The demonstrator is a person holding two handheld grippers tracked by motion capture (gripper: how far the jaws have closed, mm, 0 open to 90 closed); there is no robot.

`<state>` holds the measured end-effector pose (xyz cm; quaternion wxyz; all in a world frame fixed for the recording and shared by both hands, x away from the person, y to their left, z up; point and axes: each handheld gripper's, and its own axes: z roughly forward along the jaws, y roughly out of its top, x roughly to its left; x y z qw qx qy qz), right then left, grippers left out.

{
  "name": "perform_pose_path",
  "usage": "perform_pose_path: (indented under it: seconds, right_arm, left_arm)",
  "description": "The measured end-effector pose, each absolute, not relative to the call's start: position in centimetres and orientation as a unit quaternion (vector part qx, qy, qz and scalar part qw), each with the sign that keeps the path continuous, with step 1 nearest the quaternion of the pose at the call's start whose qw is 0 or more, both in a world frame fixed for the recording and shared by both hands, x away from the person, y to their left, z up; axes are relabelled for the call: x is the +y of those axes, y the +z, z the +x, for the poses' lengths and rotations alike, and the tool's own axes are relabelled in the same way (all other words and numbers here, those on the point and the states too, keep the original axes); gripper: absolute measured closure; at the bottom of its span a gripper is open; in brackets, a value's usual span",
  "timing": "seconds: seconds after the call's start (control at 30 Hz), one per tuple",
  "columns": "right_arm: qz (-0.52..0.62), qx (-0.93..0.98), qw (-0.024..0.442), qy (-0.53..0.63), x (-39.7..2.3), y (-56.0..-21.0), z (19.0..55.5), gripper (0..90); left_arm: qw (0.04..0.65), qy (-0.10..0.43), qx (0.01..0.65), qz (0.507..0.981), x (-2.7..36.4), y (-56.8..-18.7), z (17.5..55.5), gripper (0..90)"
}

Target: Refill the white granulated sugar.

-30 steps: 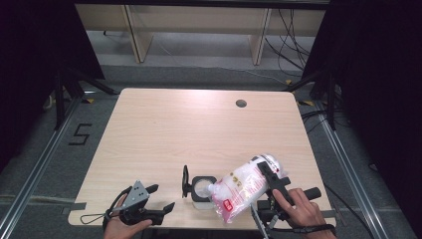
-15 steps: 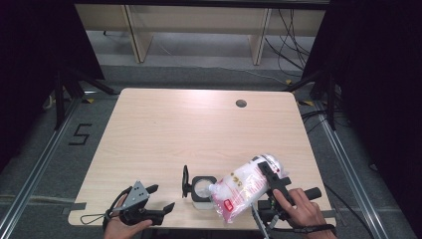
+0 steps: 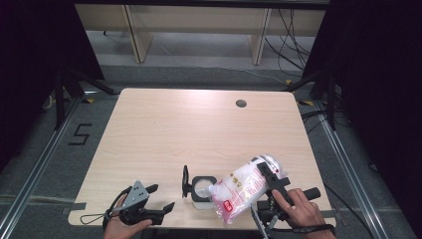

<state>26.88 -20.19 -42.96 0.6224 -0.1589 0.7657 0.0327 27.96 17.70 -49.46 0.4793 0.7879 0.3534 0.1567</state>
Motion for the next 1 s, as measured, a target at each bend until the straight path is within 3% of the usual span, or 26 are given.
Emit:
perform_pose_path:
  seconds: [0.87,1.0]
  right_arm:
    - [-0.134,0.768,0.625,0.045,-20.34,-43.20,26.72,40.1]
    - [-0.183,0.755,0.629,0.029,-20.15,-42.68,27.06,40.1]
  left_arm:
    - [0.484,0.154,0.364,0.781,17.60,-49.54,27.90,17.0]
    - [0.480,0.154,0.366,0.782,17.68,-49.55,27.92,17.0]
